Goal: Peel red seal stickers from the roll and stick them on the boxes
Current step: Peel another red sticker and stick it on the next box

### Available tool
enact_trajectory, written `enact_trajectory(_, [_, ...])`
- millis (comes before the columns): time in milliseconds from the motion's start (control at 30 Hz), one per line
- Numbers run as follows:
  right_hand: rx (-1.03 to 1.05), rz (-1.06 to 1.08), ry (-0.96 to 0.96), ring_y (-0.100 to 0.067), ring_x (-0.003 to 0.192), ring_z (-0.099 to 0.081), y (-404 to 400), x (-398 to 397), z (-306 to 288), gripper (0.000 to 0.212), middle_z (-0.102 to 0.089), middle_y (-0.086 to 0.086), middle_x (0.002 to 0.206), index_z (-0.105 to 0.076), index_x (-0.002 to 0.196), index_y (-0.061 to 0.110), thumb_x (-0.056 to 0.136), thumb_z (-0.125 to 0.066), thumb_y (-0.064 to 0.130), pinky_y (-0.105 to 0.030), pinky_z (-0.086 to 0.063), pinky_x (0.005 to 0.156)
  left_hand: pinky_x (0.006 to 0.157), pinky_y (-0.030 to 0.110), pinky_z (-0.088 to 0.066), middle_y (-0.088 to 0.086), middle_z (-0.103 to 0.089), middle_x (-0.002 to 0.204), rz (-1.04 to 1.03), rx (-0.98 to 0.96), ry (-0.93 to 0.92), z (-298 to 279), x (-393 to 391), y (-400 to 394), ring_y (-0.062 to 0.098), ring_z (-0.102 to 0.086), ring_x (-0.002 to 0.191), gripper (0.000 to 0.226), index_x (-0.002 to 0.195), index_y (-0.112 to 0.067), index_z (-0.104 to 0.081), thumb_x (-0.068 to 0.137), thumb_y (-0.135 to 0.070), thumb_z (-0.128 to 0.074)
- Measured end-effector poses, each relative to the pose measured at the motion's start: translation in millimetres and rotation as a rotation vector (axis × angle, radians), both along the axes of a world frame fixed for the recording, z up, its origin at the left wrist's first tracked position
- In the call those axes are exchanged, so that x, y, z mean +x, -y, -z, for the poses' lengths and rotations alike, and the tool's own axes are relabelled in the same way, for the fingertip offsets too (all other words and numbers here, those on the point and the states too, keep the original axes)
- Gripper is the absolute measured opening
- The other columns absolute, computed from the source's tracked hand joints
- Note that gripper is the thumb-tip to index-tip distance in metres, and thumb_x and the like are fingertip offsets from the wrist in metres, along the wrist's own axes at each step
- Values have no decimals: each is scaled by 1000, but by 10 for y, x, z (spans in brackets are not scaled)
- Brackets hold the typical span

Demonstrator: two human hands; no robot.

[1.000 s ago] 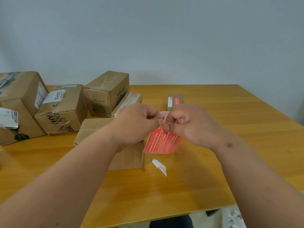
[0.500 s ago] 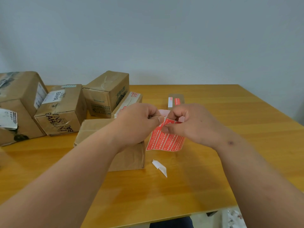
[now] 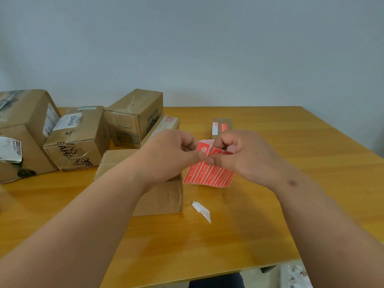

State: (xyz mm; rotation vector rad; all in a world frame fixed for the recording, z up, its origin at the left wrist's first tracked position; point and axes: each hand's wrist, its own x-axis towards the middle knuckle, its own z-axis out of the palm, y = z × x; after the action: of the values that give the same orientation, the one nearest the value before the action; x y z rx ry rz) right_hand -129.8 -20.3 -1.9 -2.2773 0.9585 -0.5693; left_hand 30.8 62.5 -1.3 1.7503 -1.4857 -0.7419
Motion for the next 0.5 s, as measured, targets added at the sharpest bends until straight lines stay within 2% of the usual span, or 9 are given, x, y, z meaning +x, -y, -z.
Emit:
enact_trajectory(67, [57, -30, 6, 2, 71, -64, -14, 5, -15, 17, -68, 13, 81, -65, 84, 26, 75, -79, 31, -14, -47, 59, 80, 42, -60, 0, -75, 81, -17, 6, -33, -2, -13, -7, 15, -73, 79, 15, 83, -20, -69, 91, -32, -64])
enact_trajectory(133, [82, -48, -37, -2, 78, -66, -19, 19, -17, 22, -69, 11, 87, -65, 89, 25, 74, -80, 31, -20, -53, 66, 78, 41, -60, 0, -75, 81, -37, -1, -30, 9, -26, -5, 14, -72, 77, 15, 80, -23, -68, 92, -32, -63])
enact_trajectory(300, [75, -32, -96, -9, 74, -69, -37, 46, -11, 21, -70, 4, 83, -69, 81, 14, 78, -76, 33, -27, -55, 64, 70, 35, -59, 0, -74, 76, -69, -23, -27, 63, -26, 4, 13, -71, 70, 20, 81, -17, -69, 91, -34, -64])
enact_trajectory(367, [34, -25, -109, -8, 72, -67, -48, 51, -5, 20, -68, 5, 81, -68, 77, 17, 78, -76, 35, -24, -52, 60, 68, 33, -58, 0, -75, 76, -77, -19, -48, 85, -22, 9, 12, -71, 70, 21, 84, -14, -70, 91, -33, -64])
enact_trajectory(500, [-61, -6, -109, -8, 77, -63, -79, 50, 11, 21, -64, 9, 81, -61, 65, 28, 79, -74, 36, -24, -44, 65, 59, 28, -52, 1, -73, 72, -97, -25, -68, 97, -33, 18, 6, -63, 58, 22, 86, -11, -70, 91, -32, -64])
